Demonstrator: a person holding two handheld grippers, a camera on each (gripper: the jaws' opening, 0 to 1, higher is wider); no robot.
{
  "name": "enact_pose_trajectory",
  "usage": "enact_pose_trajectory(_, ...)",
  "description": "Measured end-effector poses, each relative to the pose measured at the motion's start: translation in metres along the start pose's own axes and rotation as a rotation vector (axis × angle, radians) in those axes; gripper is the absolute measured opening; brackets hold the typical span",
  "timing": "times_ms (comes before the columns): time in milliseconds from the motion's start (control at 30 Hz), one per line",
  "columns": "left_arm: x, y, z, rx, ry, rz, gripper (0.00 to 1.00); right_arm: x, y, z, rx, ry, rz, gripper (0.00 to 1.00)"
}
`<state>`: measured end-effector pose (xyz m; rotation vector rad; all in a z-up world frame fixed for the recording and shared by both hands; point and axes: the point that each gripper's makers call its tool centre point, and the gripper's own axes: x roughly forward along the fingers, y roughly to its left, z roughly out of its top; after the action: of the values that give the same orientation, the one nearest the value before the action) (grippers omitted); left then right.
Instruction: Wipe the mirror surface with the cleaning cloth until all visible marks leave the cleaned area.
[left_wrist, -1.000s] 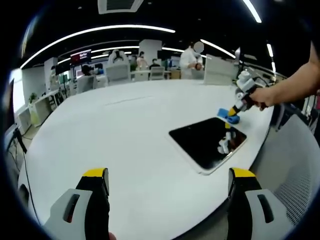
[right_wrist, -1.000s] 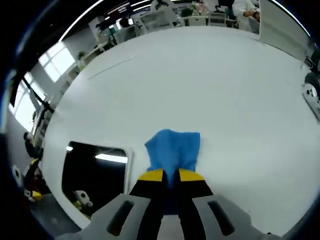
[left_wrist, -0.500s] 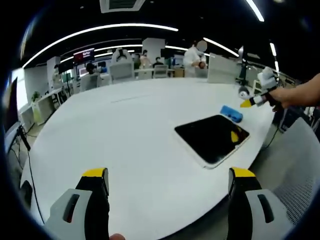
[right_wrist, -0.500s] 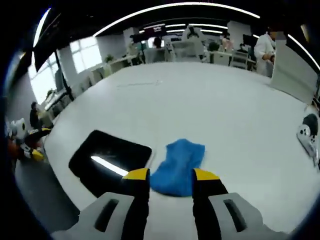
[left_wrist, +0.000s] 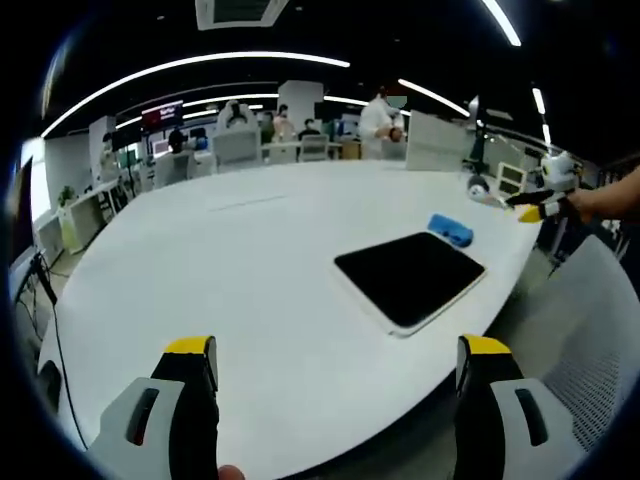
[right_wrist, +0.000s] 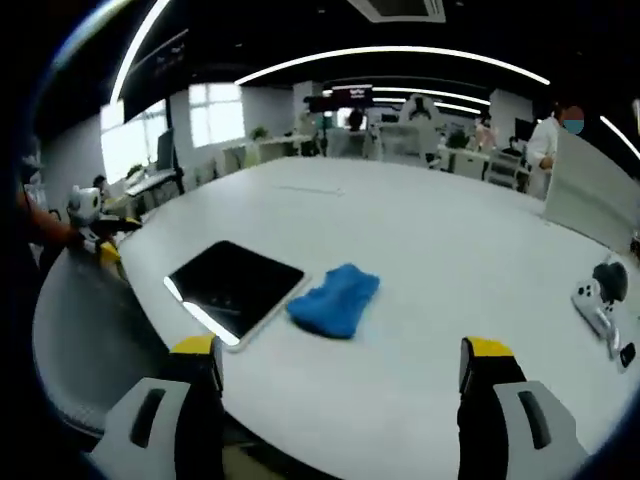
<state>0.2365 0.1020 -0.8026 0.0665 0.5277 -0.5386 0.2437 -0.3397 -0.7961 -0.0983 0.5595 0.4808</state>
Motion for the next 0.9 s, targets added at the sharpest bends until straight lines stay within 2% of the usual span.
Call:
enact_pose_trajectory(67,0.001,-0.004,-0.002,-0.018,0.022,-0.024,1.0,0.0,0.007,-0.004,0.012,0.0,-0.001,1.0)
enact_pose_trajectory(200,0.002,-0.002,0.001,-0.003,0.01,-0.017,1.0,0.005,0.02,-0.007,0.03,0.0,-0.012,1.0)
enact_pose_trajectory(300,0.001,0.001,0.001,0.001,0.008,0.001,1.0,0.013,0.028,-0.011,0.048,0.002,0.006,1.0)
enact_pose_trajectory(367,-0.001,0.005,0.002,-0.013,-0.003,0.018,1.0,0.016,0.03,-0.012,0.055,0.017,0.009,1.0)
enact_pose_trajectory(467,0.0,0.005,0.005,-0.017,-0.012,0.019,1.0,0.016,0.031,-0.006,0.056,0.005,0.022,1.0)
enact_pose_trajectory(633,0.0,0.005,0.009,0.015,-0.027,0.016,1.0,0.018,0.029,-0.005,0.049,0.007,0.026,1.0)
enact_pose_trajectory(900,-0.001,0.016,0.018,-0.014,-0.07,0.062,1.0,0.02,0.032,-0.017,0.058,0.033,0.033,1.0)
